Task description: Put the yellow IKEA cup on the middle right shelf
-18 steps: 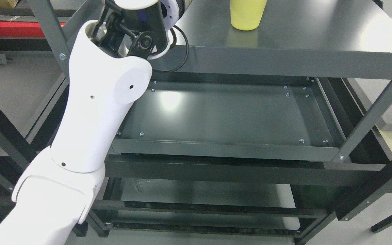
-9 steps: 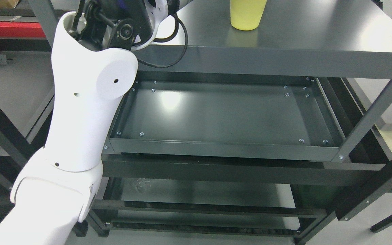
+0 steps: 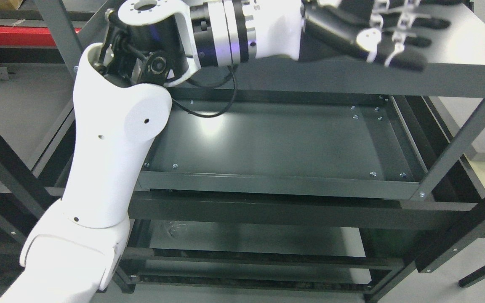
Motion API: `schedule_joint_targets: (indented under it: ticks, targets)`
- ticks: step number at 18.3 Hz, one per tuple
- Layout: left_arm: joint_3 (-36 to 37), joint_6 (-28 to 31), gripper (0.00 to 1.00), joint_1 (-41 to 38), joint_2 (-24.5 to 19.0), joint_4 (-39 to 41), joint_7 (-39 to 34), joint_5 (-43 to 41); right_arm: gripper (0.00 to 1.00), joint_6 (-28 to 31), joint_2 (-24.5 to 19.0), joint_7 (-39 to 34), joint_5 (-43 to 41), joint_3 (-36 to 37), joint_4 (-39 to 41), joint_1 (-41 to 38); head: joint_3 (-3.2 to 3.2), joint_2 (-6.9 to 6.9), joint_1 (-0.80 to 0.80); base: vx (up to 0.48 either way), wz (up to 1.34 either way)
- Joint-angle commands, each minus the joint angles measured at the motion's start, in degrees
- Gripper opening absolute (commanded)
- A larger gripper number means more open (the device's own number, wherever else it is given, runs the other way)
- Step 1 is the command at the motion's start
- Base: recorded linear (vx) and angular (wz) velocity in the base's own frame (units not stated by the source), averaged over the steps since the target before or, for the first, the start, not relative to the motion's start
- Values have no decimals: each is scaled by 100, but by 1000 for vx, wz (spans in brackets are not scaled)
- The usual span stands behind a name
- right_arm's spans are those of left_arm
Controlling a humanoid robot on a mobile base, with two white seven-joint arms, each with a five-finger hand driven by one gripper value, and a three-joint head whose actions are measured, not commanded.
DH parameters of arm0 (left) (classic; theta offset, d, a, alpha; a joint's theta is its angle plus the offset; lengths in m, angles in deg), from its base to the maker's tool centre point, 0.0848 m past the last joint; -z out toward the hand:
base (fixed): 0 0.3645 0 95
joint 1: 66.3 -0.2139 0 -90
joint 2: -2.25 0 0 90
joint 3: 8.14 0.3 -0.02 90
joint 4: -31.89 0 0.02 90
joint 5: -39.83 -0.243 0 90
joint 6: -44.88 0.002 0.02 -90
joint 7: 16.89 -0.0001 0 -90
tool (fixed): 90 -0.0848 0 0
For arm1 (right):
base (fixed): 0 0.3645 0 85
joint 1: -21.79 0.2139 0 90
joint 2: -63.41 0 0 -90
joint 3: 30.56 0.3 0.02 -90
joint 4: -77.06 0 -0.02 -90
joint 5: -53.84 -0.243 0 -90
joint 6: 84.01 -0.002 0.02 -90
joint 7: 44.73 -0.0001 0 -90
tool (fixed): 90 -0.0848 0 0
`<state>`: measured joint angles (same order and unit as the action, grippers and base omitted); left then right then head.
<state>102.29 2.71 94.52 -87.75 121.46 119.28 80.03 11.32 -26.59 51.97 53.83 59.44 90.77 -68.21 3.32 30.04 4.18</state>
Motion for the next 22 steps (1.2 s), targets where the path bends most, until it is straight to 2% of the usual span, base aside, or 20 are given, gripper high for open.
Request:
schedule_joint_targets:
  ticks: [1, 6, 9, 12, 13, 16, 17, 20, 22]
  targets:
    - [654, -1, 98, -876, -100, 219, 938, 5, 99, 4, 100, -2, -140, -97, 8, -79, 0, 0, 0, 0, 0]
    - [1297, -299, 98, -2061, -100, 149, 640, -336, 99, 4, 100, -2, -140, -97, 0, -79, 0, 0, 0, 0, 0]
    - [1332, -1517, 98, -2852, -100, -114, 95, -1004, 99, 4, 100, -2, -140, -97, 0, -79, 0, 0, 0, 0, 0]
    - [1411, -2302, 98, -3503, -100, -395, -449, -1356, 99, 4, 100, -2, -140, -97, 0, -79, 0, 0, 0, 0, 0]
    - [1333, -2539, 99, -3670, -100, -562, -695, -1540, 99, 4, 100, -2, -140, -97, 0, -79, 0, 0, 0, 0, 0]
    - [1052, -3917, 99, -3979, -100, -1264, -1687, -2093, 99, 4, 100, -2, -140, -97, 0, -79, 0, 0, 0, 0, 0]
    - [903, -4217, 99, -4023, -100, -1423, -2047, -2322, 99, 4, 100, -2, -140, -97, 0, -79, 0, 0, 0, 0, 0]
    - [210, -4404, 99, -4120, -100, -1443, -2892, -2552, 99, 4, 100, -2, -140, -97, 0, -79, 0, 0, 0, 0, 0]
    - [-379, -4527, 99, -4155, -100, -1355, -2964, -2640, 99, 4, 100, -2, -140, -97, 0, -79, 0, 0, 0, 0, 0]
